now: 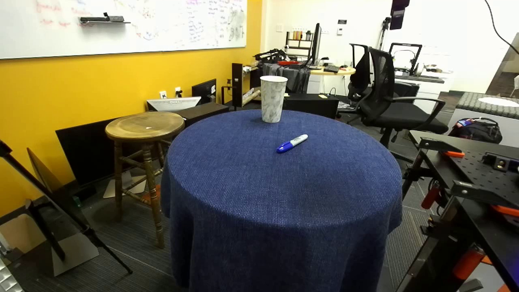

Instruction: Pick the marker and put it in the cup

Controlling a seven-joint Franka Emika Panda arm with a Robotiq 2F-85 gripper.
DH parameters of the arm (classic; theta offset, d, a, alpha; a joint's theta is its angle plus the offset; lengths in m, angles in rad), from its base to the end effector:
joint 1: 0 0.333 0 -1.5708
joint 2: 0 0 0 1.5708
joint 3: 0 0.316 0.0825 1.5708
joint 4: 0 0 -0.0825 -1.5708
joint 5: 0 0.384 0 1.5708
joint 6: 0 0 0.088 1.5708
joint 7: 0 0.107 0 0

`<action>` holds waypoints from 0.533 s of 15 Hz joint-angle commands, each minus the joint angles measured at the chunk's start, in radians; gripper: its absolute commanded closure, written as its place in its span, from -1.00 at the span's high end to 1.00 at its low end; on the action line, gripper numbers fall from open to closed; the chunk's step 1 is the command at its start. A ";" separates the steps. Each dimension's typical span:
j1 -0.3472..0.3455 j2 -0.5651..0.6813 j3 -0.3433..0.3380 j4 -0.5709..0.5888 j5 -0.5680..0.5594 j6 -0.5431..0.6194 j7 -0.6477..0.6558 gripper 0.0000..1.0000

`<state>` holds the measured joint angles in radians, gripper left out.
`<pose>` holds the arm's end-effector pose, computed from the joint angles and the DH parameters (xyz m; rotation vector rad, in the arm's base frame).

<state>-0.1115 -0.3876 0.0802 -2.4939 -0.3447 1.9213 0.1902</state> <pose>0.3972 -0.0361 0.4142 2.7758 -0.1112 -0.2249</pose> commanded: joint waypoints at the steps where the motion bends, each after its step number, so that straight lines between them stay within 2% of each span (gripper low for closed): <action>1: 0.005 0.015 -0.035 -0.021 -0.119 0.102 -0.062 1.00; 5: -0.005 0.063 -0.076 -0.033 -0.279 0.222 -0.170 1.00; 8: -0.009 0.111 -0.138 -0.037 -0.382 0.360 -0.291 1.00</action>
<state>-0.1134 -0.3208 -0.0091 -2.5314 -0.6504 2.1720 0.0057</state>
